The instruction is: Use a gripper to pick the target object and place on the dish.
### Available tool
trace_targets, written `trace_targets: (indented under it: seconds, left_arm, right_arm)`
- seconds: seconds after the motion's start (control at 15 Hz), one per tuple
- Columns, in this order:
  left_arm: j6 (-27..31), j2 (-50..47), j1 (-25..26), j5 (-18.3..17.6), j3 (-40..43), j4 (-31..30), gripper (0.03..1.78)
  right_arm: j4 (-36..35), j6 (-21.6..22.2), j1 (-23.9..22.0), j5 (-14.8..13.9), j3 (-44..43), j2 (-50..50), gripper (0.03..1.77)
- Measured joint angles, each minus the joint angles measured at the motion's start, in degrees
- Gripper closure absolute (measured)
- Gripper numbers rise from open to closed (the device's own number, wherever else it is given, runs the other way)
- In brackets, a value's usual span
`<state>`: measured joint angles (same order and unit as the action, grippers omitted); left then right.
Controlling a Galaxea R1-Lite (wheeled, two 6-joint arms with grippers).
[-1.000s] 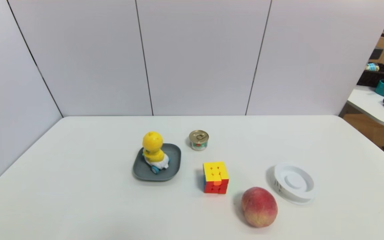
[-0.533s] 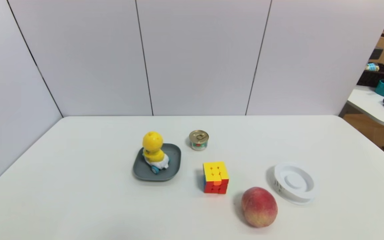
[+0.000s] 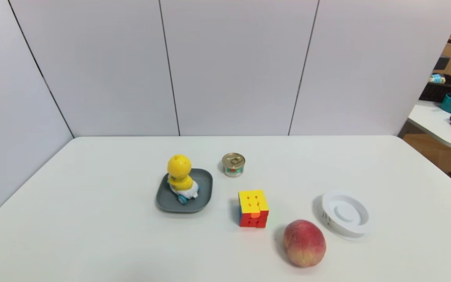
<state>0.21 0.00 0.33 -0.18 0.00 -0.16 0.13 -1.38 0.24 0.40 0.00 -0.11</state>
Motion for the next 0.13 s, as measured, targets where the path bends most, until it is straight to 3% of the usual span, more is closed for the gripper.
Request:
trace_targets:
  seconds: [0.13]
  left_arm:
    - [-0.02, 0.0, 0.0, 0.02, 0.0, 0.0, 0.12]
  right_arm:
    - [-0.09, 0.11, -0.02, -0.51, 0.0, 0.0, 0.09]
